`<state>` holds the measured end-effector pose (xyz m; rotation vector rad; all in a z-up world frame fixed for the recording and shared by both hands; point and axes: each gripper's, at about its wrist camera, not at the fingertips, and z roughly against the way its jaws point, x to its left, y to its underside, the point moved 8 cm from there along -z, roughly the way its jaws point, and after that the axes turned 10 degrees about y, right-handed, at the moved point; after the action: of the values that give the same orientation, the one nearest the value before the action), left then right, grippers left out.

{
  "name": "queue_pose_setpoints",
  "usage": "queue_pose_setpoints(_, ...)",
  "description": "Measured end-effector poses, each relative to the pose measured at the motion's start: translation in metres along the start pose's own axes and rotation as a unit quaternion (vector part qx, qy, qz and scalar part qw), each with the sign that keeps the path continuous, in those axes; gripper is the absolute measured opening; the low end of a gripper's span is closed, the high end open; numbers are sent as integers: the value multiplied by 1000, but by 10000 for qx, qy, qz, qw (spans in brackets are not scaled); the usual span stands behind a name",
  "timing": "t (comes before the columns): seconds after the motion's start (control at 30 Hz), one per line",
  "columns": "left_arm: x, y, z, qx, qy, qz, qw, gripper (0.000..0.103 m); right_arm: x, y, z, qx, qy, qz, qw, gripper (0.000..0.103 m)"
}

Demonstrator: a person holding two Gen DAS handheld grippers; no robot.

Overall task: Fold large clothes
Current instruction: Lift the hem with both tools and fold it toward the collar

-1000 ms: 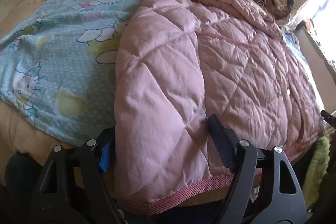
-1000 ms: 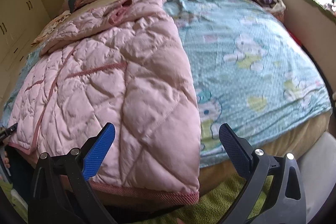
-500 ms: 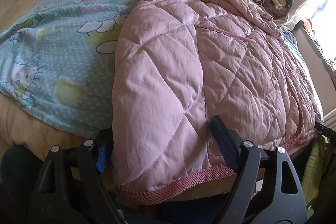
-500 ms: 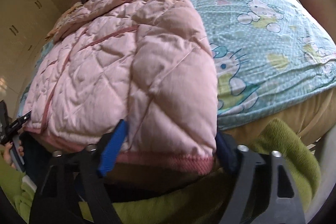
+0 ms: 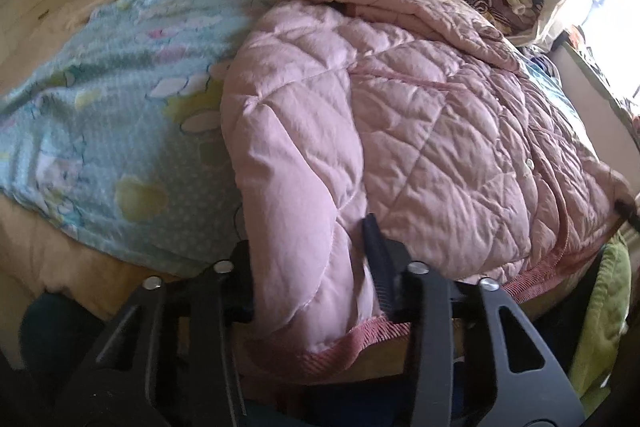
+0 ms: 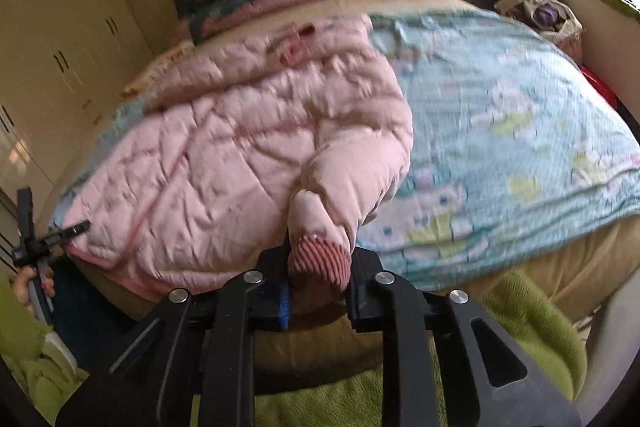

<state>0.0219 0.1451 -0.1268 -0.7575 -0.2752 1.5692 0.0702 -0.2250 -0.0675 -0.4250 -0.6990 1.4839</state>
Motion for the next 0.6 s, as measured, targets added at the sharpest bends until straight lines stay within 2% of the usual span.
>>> queue_pose_setpoints(0.2,-5,-19,19,-321,101,-95,9994,15,9,-26,12,-369,-147,46,9992,18)
queue_pose_setpoints(0.6,-21,-73,39,-935,208,-202,9952,12,21,-77,26,-884,-262,-56,9957,16)
